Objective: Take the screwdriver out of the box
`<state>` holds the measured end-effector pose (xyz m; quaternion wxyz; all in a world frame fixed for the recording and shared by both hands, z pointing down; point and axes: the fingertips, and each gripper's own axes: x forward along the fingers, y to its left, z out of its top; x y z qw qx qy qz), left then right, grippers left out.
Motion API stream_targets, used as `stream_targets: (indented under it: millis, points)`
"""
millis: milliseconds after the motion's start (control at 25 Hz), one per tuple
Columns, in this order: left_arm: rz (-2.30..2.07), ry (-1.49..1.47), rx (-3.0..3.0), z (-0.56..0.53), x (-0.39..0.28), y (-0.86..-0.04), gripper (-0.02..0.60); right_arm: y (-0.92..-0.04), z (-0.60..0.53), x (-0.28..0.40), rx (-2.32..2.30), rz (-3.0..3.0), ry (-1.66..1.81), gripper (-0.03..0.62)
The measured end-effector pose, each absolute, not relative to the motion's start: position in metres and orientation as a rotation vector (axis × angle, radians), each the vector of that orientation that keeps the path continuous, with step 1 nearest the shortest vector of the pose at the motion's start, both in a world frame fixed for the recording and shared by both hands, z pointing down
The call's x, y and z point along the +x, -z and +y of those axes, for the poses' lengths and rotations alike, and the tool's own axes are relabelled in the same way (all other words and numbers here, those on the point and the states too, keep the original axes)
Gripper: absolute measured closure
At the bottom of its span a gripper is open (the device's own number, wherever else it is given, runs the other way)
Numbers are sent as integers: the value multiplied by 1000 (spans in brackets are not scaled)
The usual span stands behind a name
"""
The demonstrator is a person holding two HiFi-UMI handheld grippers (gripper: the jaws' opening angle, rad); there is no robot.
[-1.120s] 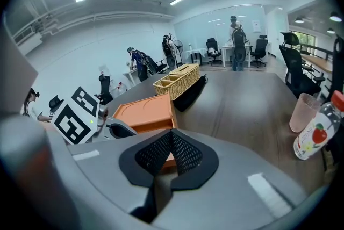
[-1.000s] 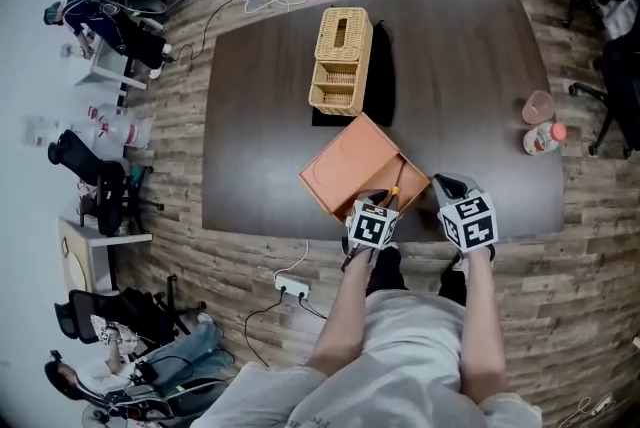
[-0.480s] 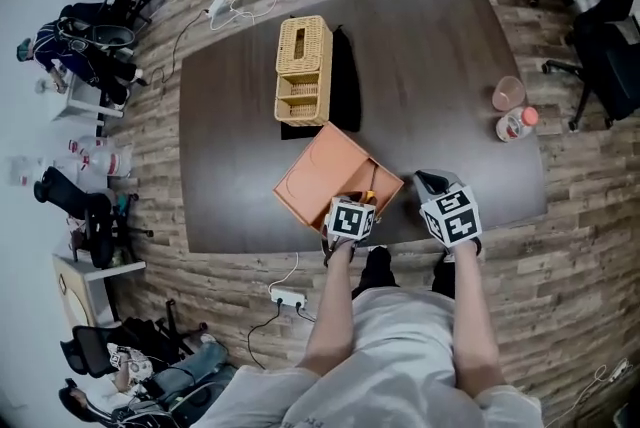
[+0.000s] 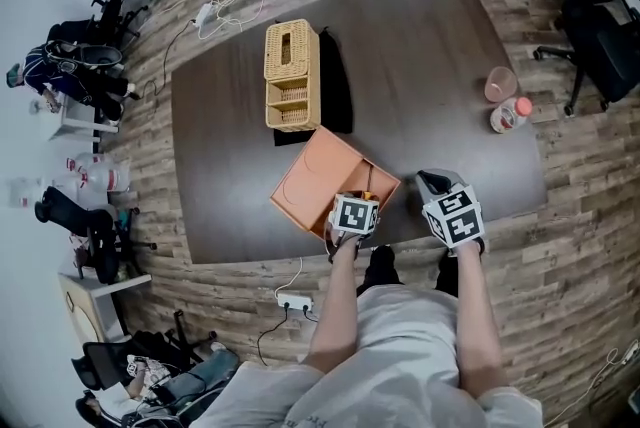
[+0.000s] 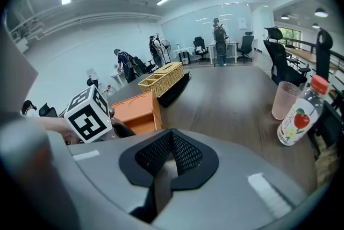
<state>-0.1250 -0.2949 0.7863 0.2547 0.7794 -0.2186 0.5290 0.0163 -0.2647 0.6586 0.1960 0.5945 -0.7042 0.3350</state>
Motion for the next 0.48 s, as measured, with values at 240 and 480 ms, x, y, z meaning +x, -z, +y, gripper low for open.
stream_targets:
  millis: [240,480]
  points:
    - [-659,-1426,2183,-302,-119,-780,393,-660,-263,17,1677,-1968,-947,595]
    - [-679,-1389,2131,-302,-131,-783,431,-659,-262,17,1662,-1974,-947,597]
